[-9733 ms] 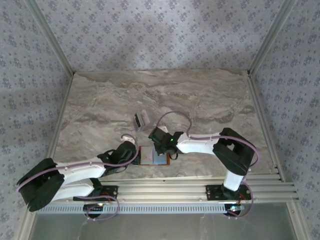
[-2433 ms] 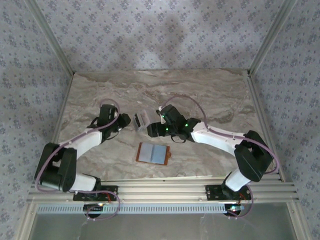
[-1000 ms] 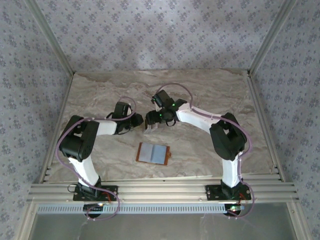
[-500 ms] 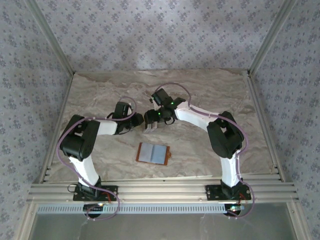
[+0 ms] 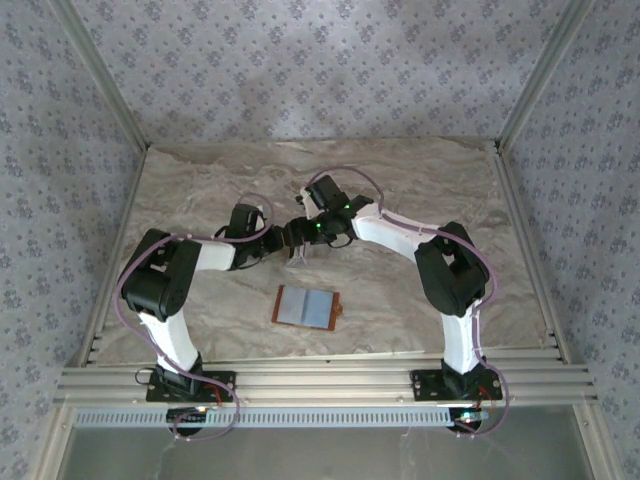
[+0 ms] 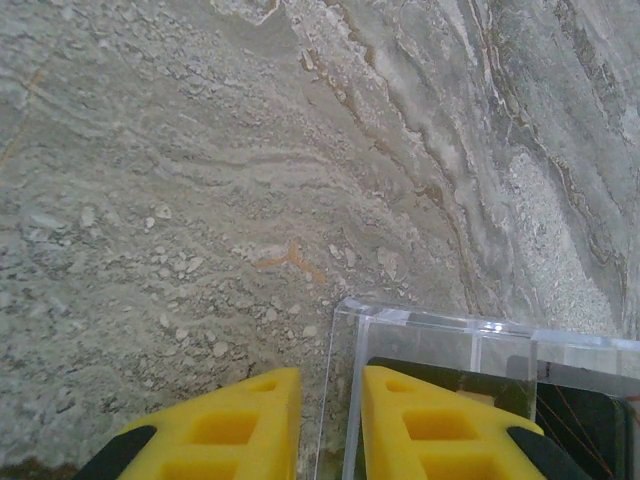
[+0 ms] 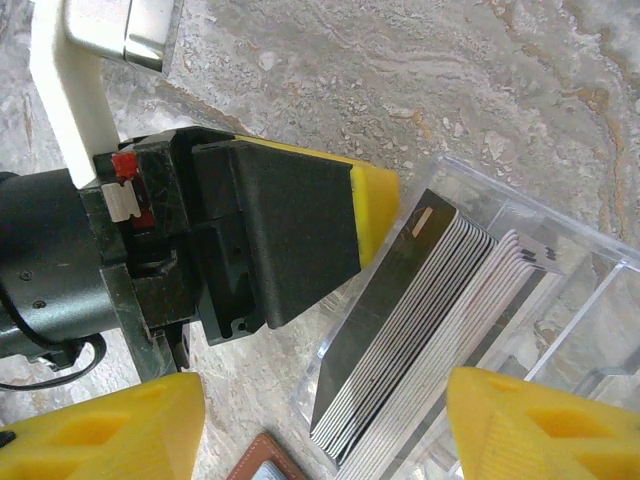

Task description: Put the credit cards into the card holder

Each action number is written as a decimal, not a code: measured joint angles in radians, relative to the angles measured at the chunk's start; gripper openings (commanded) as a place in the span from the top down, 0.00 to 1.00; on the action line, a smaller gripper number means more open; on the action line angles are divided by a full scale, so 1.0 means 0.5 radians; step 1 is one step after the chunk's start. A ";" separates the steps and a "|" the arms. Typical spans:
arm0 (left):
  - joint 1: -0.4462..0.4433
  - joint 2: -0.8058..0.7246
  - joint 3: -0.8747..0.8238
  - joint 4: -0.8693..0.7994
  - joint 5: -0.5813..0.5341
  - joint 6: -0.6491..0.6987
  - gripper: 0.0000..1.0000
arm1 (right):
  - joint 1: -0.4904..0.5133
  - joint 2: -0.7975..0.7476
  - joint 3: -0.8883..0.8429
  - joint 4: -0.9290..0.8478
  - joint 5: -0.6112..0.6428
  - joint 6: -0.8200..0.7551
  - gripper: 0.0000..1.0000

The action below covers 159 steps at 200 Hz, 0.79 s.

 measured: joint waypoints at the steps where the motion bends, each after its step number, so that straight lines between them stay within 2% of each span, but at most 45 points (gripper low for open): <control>1: -0.001 0.000 0.000 0.000 0.000 0.000 0.77 | -0.001 0.000 0.000 0.002 -0.002 0.002 0.33; 37: -0.001 0.002 -0.004 0.016 0.000 0.000 0.77 | -0.002 0.000 -0.001 -0.017 0.005 0.036 0.33; 101: -0.006 0.008 -0.011 0.049 -0.001 0.000 0.77 | 0.041 0.000 -0.001 -0.139 0.160 0.037 0.33; 159: -0.018 0.015 -0.011 0.069 -0.010 -0.008 0.77 | 0.050 0.050 0.026 -0.120 0.109 0.049 0.33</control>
